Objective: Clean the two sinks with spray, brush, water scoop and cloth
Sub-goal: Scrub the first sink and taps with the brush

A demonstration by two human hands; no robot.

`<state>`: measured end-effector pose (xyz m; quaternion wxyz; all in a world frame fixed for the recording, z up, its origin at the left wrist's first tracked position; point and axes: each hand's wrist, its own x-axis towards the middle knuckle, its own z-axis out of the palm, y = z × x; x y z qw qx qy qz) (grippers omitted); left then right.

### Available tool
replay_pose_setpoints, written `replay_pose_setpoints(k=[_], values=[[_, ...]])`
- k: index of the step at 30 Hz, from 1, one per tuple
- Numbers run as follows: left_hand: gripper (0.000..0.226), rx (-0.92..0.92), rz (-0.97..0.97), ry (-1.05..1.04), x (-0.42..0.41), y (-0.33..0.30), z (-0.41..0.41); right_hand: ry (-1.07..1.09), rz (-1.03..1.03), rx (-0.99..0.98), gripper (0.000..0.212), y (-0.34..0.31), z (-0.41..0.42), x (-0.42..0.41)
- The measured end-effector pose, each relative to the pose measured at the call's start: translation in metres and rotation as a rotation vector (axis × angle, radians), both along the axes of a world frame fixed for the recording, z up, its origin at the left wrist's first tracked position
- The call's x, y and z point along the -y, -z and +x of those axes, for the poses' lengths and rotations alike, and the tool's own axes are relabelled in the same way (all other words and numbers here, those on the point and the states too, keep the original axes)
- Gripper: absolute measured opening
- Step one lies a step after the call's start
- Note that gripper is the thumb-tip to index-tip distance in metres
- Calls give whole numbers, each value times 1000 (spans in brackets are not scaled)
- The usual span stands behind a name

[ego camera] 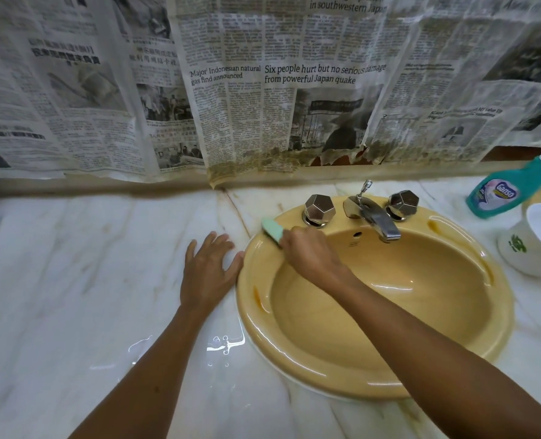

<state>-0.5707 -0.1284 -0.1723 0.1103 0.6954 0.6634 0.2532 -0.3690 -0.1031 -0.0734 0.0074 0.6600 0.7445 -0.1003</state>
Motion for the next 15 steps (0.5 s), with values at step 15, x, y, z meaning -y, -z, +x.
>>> replay_pose_setpoints(k=[15], values=[[56,-22,6,5,1,-2,1,-307,-173,107,8,-34,-20,-34]])
